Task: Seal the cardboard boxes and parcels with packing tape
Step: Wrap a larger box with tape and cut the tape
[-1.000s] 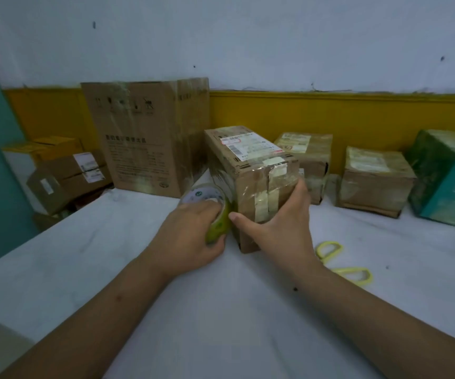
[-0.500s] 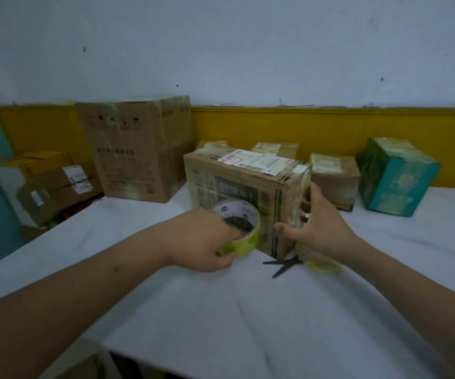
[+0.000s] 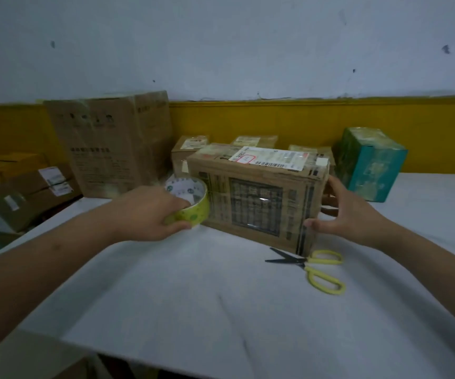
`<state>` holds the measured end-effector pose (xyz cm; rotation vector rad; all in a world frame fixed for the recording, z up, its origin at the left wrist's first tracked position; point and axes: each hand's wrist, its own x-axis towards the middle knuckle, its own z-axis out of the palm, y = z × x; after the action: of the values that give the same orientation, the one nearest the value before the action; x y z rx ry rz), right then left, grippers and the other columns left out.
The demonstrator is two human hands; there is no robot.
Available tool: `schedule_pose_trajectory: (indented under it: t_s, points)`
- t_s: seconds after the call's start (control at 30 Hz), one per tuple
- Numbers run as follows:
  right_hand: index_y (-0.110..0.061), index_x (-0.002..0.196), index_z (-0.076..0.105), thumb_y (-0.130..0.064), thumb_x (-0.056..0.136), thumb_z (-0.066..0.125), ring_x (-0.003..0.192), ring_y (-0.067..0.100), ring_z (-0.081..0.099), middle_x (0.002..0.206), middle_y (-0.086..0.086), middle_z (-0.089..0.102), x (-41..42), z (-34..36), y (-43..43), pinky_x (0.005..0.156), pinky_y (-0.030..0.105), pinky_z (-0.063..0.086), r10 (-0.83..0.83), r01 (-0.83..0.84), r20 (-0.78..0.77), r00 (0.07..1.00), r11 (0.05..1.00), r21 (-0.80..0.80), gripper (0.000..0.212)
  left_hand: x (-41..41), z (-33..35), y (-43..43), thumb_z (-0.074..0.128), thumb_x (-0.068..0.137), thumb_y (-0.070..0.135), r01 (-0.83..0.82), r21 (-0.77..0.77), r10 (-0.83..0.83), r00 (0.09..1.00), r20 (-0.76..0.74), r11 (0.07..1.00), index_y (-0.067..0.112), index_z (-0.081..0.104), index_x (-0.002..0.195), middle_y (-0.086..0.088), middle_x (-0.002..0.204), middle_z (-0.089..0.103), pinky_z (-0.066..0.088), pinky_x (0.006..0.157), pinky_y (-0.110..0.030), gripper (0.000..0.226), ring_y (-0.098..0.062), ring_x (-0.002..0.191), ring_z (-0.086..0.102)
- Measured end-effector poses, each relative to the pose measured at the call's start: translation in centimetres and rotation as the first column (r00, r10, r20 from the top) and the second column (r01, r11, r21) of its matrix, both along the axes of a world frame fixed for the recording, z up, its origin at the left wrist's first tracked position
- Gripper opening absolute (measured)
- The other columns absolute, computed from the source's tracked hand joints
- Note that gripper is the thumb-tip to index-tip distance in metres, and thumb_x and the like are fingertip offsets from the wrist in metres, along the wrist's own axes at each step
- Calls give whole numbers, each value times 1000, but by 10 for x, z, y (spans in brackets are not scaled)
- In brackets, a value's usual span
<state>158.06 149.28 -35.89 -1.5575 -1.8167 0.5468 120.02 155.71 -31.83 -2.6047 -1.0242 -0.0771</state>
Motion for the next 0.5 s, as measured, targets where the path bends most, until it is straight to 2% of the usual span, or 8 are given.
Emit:
schedule_pose_trajectory:
  t_s: [0.1, 0.17, 0.2, 0.27, 0.3, 0.37, 0.43, 0.5]
  points:
    - [-35, 150, 21, -52, 59, 82, 128, 12, 50, 143, -13, 47, 13, -4, 0, 106, 36, 44, 5, -5, -15, 1000, 1000, -1, 110, -4, 0, 5, 15, 81, 82, -223, 74, 223, 975, 11, 972, 28, 61, 82, 12, 64, 60, 40, 55, -21, 71, -1, 59, 51]
    - [-38, 150, 20, -55, 60, 83, 130, 14, 50, 144, -13, 48, 20, -5, 0, 106, 42, 46, 12, -13, -51, 999, 1000, -21, 112, -4, 0, 12, -6, 69, 93, -238, 129, 240, 971, 3, 963, 29, 57, 79, 14, 60, 52, 34, 50, -17, 91, 1, 54, 46]
    - [-41, 150, 19, -60, 59, 83, 131, 14, 49, 144, -14, 48, 22, -4, 0, 105, 44, 47, 24, -26, -64, 998, 999, -32, 112, -3, -1, 15, -7, 67, 92, -211, 118, 209, 977, 33, 970, 30, 54, 79, 15, 60, 51, 31, 49, -16, 87, 3, 54, 44]
    - [-44, 149, 20, -70, 52, 82, 132, 13, 48, 144, -15, 48, 25, -2, 1, 106, 46, 47, 59, -62, -73, 996, 997, -45, 118, -4, -2, 25, 18, 86, 80, -165, 4, 165, 985, 59, 986, 33, 51, 83, 16, 66, 59, 30, 51, -15, 58, 4, 60, 49]
    - [-45, 149, 20, -73, 49, 81, 133, 12, 48, 143, -15, 49, 26, -1, 1, 106, 47, 46, 68, -72, -77, 995, 996, -54, 120, -4, -3, 29, 33, 93, 68, -145, -103, 152, 987, 60, 984, 33, 52, 86, 16, 73, 62, 33, 55, -14, 41, 3, 68, 53]
    - [-45, 149, 21, -73, 47, 82, 133, 12, 48, 143, -15, 50, 28, -1, 3, 108, 47, 44, 71, -79, -103, 992, 994, -75, 122, -4, -7, 37, 49, 98, 51, -124, -250, 136, 990, 33, 960, 34, 52, 91, 15, 90, 62, 41, 70, -19, 18, -7, 86, 56]
    - [-45, 149, 21, -67, 48, 84, 133, 12, 48, 143, -14, 50, 30, -3, 5, 109, 47, 43, 82, -92, -124, 989, 992, -81, 120, 1, -9, 41, 52, 99, 44, -155, -275, 173, 984, 44, 949, 34, 52, 94, 14, 92, 59, 41, 75, -27, 12, -12, 92, 55]
    - [-45, 148, 21, -60, 50, 84, 134, 12, 47, 143, -14, 50, 30, -3, 5, 110, 46, 42, 84, -97, -132, 988, 991, -93, 118, 12, -5, 47, 53, 99, 43, -190, -278, 219, 973, 77, 942, 35, 50, 96, 14, 90, 62, 44, 75, -29, 9, -11, 91, 59]
